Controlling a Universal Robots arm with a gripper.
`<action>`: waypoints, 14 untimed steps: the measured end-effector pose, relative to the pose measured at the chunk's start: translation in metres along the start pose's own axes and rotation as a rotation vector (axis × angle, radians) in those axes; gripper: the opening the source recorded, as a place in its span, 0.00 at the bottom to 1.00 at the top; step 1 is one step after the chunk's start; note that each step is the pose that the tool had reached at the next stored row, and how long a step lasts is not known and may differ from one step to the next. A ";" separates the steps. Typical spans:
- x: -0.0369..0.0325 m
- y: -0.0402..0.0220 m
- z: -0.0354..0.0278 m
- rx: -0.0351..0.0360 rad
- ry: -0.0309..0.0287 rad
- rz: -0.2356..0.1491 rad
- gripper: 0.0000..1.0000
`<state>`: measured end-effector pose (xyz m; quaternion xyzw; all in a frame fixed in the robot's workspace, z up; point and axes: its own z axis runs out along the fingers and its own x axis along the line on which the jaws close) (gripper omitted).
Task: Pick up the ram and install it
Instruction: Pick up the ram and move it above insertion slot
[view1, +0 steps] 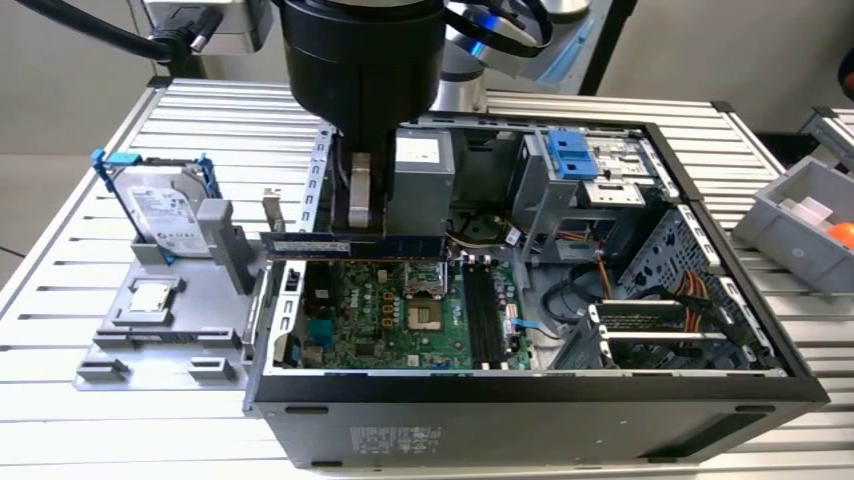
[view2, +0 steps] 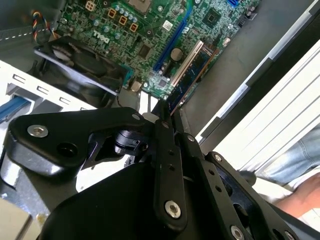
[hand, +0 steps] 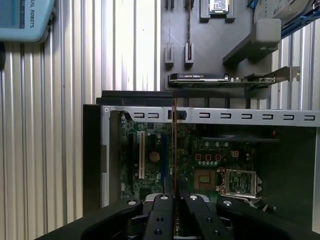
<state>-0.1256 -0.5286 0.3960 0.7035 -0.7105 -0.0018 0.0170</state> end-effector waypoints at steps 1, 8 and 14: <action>0.0000 -0.0006 0.0000 0.0001 0.0000 0.000 0.00; -0.0001 -0.0050 -0.0001 0.0000 0.0004 0.001 0.00; -0.0001 -0.0082 -0.0002 0.0000 0.0010 0.002 0.00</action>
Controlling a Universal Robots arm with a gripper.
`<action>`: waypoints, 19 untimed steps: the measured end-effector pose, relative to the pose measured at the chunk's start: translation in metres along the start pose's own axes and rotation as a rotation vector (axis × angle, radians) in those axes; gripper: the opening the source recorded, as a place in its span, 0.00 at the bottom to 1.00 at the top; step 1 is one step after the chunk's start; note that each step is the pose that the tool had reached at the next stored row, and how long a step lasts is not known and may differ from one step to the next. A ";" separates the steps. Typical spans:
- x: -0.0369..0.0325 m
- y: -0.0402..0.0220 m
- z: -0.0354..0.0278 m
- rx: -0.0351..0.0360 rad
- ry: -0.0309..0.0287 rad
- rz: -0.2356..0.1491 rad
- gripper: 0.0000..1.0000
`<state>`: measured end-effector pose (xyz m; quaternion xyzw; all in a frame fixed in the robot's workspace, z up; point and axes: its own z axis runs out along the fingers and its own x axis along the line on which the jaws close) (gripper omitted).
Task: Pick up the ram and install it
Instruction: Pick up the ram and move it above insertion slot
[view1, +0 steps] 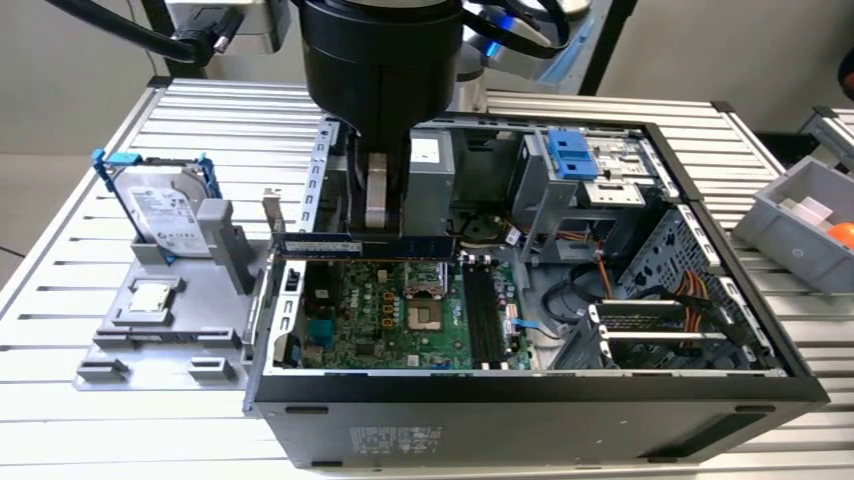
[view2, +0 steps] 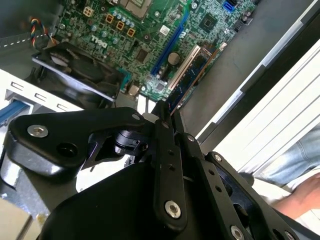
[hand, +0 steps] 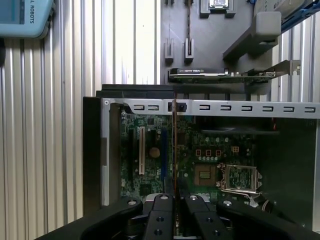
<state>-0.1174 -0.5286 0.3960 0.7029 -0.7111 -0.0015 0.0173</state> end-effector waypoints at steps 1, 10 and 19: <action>0.0000 -0.0005 0.0000 0.0000 0.0000 0.000 0.00; -0.0001 -0.0047 -0.0001 0.0000 0.0010 0.001 0.00; -0.0001 -0.0092 -0.0002 0.0001 0.0020 0.002 0.00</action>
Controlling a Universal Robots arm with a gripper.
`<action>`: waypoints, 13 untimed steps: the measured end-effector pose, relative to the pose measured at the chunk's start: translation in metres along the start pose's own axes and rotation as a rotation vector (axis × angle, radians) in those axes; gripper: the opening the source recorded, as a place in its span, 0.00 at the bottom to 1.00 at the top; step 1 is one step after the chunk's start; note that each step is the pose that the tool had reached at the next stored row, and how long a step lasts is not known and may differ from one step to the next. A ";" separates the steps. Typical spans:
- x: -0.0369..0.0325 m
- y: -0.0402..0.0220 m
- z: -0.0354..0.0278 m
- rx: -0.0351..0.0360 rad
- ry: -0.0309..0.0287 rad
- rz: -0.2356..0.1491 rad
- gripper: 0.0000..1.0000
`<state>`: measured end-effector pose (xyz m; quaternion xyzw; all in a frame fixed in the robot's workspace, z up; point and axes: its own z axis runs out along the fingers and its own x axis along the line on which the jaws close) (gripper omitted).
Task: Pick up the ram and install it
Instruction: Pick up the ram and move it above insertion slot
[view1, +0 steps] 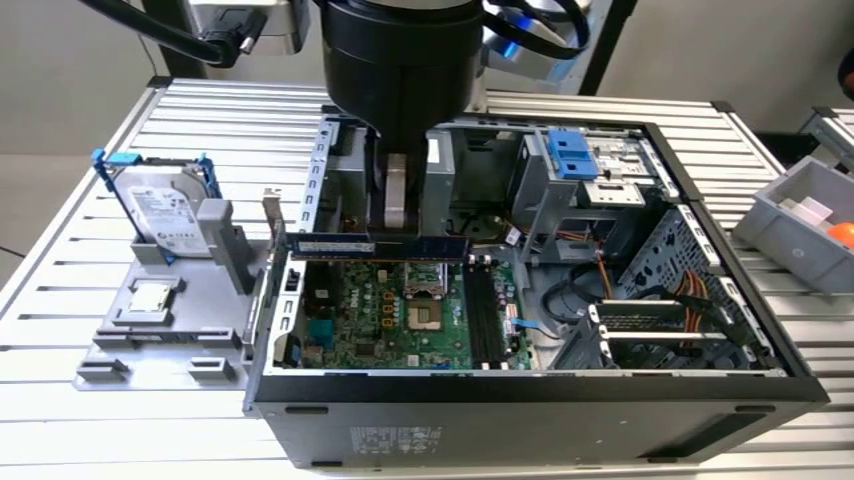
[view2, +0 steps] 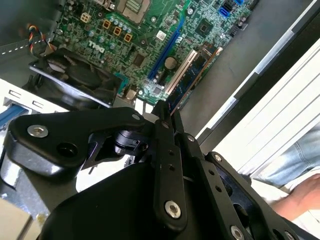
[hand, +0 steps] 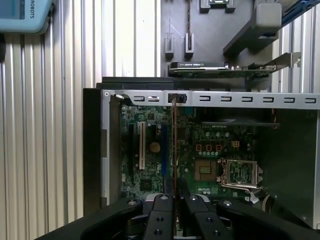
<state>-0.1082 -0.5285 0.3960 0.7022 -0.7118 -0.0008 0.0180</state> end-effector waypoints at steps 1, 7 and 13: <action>0.0000 -0.0006 0.0000 0.0000 0.0001 0.000 0.00; -0.0001 -0.0067 -0.0002 0.0000 0.0002 0.003 0.00; -0.0002 -0.0143 -0.0004 -0.0001 0.0002 0.006 0.00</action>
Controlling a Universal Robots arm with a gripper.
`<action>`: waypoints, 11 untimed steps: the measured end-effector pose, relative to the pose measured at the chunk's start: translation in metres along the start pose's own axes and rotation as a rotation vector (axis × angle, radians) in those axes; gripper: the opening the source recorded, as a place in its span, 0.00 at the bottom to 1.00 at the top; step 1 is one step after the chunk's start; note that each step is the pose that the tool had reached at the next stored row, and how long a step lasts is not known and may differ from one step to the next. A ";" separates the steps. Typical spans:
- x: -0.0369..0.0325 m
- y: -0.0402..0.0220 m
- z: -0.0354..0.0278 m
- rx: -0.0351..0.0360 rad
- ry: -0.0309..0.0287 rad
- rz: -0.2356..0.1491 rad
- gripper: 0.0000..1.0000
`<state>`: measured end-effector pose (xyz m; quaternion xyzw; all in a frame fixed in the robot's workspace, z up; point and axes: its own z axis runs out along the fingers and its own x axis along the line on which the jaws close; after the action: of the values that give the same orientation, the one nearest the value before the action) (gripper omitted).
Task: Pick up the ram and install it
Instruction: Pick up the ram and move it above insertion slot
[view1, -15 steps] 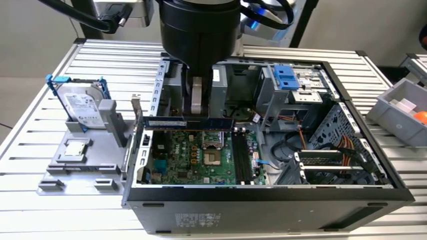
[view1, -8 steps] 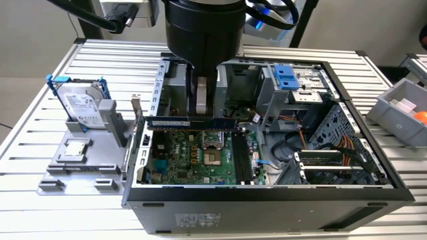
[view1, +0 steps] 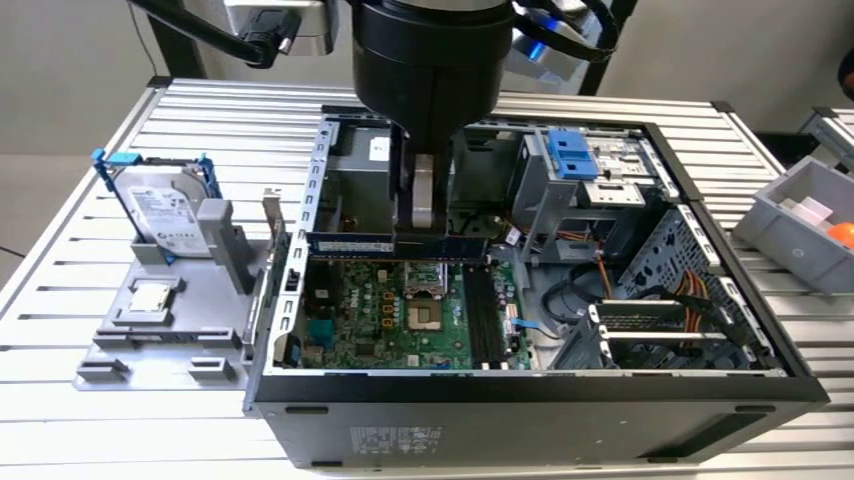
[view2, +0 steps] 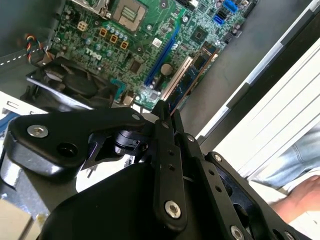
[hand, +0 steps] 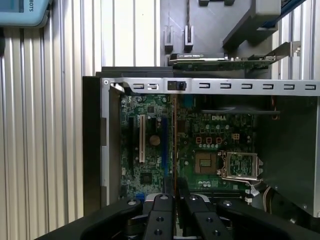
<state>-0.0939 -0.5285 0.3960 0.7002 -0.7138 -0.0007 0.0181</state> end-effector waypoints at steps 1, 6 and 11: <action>0.0000 -0.0012 -0.0001 0.0000 0.0000 0.000 0.00; -0.0002 -0.0096 -0.0003 -0.0001 0.0001 0.001 0.00; -0.0004 -0.0180 -0.0005 -0.0001 0.0000 0.001 0.00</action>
<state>-0.0758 -0.5285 0.3960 0.6998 -0.7141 -0.0007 0.0181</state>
